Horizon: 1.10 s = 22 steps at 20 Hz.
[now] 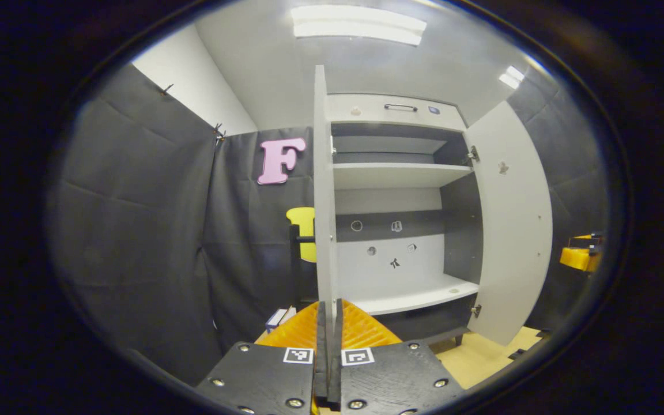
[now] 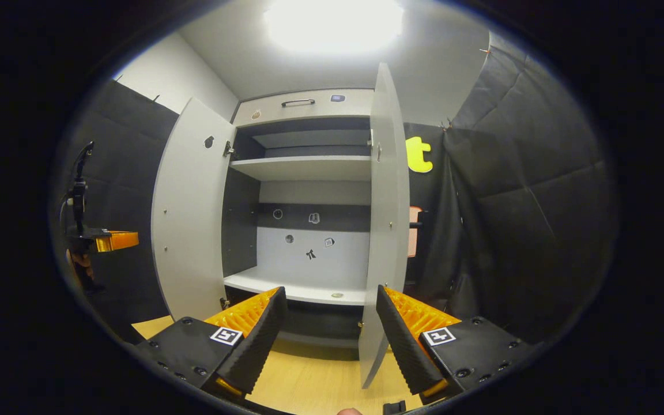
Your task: Open the right door of the double-door shoe cabinet with the right hand, and open the left door with the left hand.
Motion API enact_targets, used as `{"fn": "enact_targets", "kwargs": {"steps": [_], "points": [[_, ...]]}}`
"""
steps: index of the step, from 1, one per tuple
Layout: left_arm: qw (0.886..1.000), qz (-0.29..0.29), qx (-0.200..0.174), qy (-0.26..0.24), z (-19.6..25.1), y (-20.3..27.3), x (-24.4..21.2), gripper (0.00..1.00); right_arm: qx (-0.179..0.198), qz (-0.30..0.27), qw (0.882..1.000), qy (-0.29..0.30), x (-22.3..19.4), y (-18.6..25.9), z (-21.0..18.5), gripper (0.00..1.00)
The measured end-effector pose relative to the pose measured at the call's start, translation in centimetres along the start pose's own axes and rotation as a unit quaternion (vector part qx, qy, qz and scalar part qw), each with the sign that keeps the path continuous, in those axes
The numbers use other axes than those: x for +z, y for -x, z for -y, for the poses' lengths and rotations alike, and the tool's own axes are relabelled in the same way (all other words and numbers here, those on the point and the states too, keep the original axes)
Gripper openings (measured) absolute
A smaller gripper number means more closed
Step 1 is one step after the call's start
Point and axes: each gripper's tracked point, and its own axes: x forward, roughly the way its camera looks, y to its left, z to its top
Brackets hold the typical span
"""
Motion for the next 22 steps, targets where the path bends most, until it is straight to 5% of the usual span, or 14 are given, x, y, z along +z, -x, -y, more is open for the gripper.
{"fn": "enact_targets", "kwargs": {"steps": [7, 10, 13, 17, 22], "points": [[1.0, -0.009, 0.006, 0.008, 2.9, 4.3, -2.1, 0.0, -0.016, -0.002, 1.0, -0.014, -1.0, 1.3, 1.9, 0.97], [1.0, -0.003, 0.014, 0.022, 2.9, 5.3, -1.9, 0.06, -0.024, -0.002, 1.0, -0.016, -1.3, 1.6, 2.6, 0.98], [1.0, 0.0, 0.014, 0.025, 3.1, 6.0, -2.2, 0.3, -0.033, 0.005, 0.999, -0.018, -1.2, 1.8, 3.2, 0.98], [0.999, -0.014, 0.036, 0.011, 2.0, 6.1, -3.0, 0.96, -0.041, 0.009, 0.999, -0.027, -0.9, 1.8, 3.7, 0.98], [0.999, -0.012, 0.049, 0.004, 1.8, 5.9, -2.9, 0.96, -0.051, 0.01, 0.998, -0.029, -0.8, 1.8, 4.6, 0.98]]}}
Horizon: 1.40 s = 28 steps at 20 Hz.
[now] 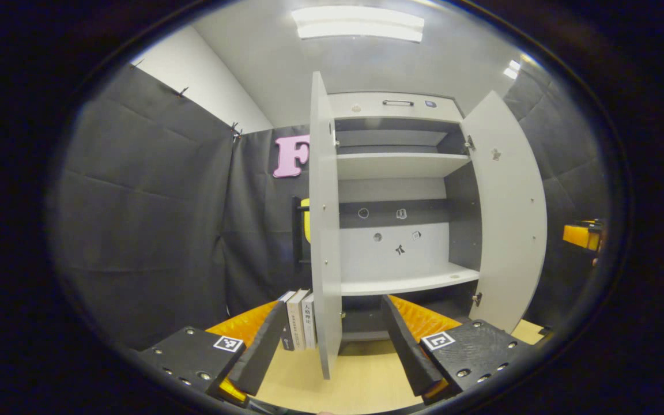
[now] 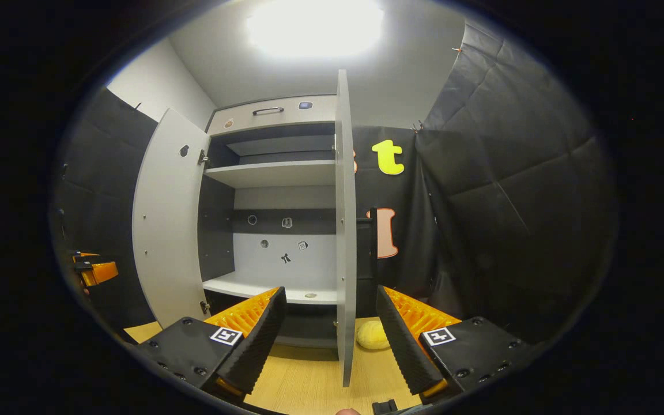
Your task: Open the right door of the double-door shoe cabinet with the right hand, and open the left door with the left hand.
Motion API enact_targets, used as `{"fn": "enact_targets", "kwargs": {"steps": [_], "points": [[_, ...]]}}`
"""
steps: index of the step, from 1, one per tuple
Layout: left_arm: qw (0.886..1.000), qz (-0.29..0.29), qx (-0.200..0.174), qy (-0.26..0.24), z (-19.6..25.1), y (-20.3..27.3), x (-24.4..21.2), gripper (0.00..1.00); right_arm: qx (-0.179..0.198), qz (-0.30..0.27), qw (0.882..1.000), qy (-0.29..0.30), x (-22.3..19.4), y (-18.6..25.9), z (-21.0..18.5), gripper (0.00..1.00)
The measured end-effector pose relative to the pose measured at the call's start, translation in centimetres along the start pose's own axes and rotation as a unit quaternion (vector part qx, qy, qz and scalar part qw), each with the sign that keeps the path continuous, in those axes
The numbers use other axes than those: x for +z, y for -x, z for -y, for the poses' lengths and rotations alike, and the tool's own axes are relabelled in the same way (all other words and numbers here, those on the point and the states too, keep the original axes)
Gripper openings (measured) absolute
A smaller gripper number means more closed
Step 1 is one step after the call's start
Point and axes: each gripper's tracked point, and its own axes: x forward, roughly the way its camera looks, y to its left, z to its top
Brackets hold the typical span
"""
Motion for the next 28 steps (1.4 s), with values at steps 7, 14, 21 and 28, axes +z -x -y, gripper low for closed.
{"fn": "enact_targets", "kwargs": {"steps": [7, 14, 21, 28], "points": [[1.0, 0.008, 0.019, 0.001, -1.2, 0.3, 0.4, 0.96, -0.003, 0.003, 1.0, 0.002, 0.4, -0.3, 0.3, 0.98], [0.999, 0.012, 0.027, -0.013, -1.7, 0.7, 0.7, 0.96, 0.001, 0.003, 1.0, 0.001, 0.4, -0.2, 0.1, 0.98], [0.999, 0.016, 0.03, -0.015, -1.8, 1.0, 0.6, 0.96, 0.004, 0.006, 1.0, 0.003, 0.6, 0.1, -0.1, 0.98], [0.999, 0.013, 0.028, -0.017, -1.5, 0.8, 0.3, 0.96, 0.004, 0.005, 1.0, 0.0, 0.4, -0.1, 0.1, 0.97]]}}
